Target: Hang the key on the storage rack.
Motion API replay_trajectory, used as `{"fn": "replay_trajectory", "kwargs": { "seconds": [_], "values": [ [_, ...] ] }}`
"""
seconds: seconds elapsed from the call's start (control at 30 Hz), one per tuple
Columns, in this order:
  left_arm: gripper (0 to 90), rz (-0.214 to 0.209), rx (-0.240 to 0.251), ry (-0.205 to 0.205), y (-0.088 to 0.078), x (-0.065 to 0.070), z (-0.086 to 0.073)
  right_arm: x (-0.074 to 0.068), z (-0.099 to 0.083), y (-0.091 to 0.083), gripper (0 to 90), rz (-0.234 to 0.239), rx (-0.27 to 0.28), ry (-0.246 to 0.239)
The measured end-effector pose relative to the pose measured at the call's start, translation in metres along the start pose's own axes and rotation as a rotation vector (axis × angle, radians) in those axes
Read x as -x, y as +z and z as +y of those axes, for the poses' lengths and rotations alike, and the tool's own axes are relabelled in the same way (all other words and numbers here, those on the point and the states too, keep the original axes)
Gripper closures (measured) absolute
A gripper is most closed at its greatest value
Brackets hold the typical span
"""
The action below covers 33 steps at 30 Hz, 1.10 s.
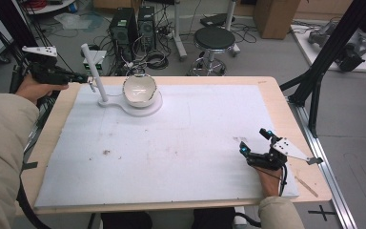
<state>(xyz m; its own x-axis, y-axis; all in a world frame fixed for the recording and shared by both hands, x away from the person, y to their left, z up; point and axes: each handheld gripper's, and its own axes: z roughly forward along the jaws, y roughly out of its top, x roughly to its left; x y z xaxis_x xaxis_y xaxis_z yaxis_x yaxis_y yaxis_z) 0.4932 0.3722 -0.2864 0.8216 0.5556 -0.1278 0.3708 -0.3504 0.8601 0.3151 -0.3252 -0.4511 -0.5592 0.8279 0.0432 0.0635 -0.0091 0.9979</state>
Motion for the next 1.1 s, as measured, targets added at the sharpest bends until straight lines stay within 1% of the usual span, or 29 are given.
{"fn": "replay_trajectory", "kwargs": {
  "seconds": [0.07, 0.1, 0.2, 0.3, 0.37, 0.4, 0.47, 0.57, 0.7, 1.07, 1.1],
  "values": [
    [88.4, 0.005, -0.01, -0.007, 0.001, -0.002, -0.003, 0.0, 0.0, 0.0, 0.4, -0.001, -0.002, -0.002],
    [88.4, -0.001, -0.009, -0.009, 0.001, -0.003, -0.004, -0.001, 0.0, 0.0, 0.4, 0.0, -0.004, 0.0],
    [88.4, 0.011, -0.008, -0.01, 0.001, -0.006, -0.005, 0.0, 0.0, 0.0, 0.4, 0.002, 0.0, 0.001],
    [88.3, 0.015, -0.009, -0.025, 0.002, -0.01, -0.007, 0.0, 0.0, 0.0, 0.4, 0.003, 0.002, -0.001],
    [88.4, 0.022, -0.013, -0.025, 0.004, -0.011, -0.008, 0.0, 0.0, 0.0, 0.4, 0.002, 0.0, 0.001],
    [88.3, 0.018, -0.013, -0.024, 0.005, -0.012, -0.008, 0.0, 0.0, 0.0, 0.4, 0.003, 0.001, 0.001],
    [88.3, 0.034, -0.008, -0.032, 0.007, -0.012, -0.009, 0.0, 0.0, 0.0, 0.4, 0.001, 0.0, 0.001],
    [88.3, 0.029, 0.007, -0.023, 0.009, -0.013, -0.008, 0.001, 0.0, 0.0, 0.4, 0.002, 0.0, 0.001],
    [88.3, 0.035, 0.004, -0.036, 0.01, -0.015, -0.009, 0.001, 0.0, 0.0, 0.5, 0.001, 0.0, 0.001],
    [88.3, 0.047, -0.001, -0.048, 0.011, -0.022, -0.013, 0.001, 0.0, 0.0, 0.5, 0.003, 0.0, -0.001],
    [88.3, 0.047, 0.001, -0.054, 0.011, -0.022, -0.013, 0.001, 0.0, 0.0, 0.4, 0.003, 0.001, -0.002]
  ]
}}
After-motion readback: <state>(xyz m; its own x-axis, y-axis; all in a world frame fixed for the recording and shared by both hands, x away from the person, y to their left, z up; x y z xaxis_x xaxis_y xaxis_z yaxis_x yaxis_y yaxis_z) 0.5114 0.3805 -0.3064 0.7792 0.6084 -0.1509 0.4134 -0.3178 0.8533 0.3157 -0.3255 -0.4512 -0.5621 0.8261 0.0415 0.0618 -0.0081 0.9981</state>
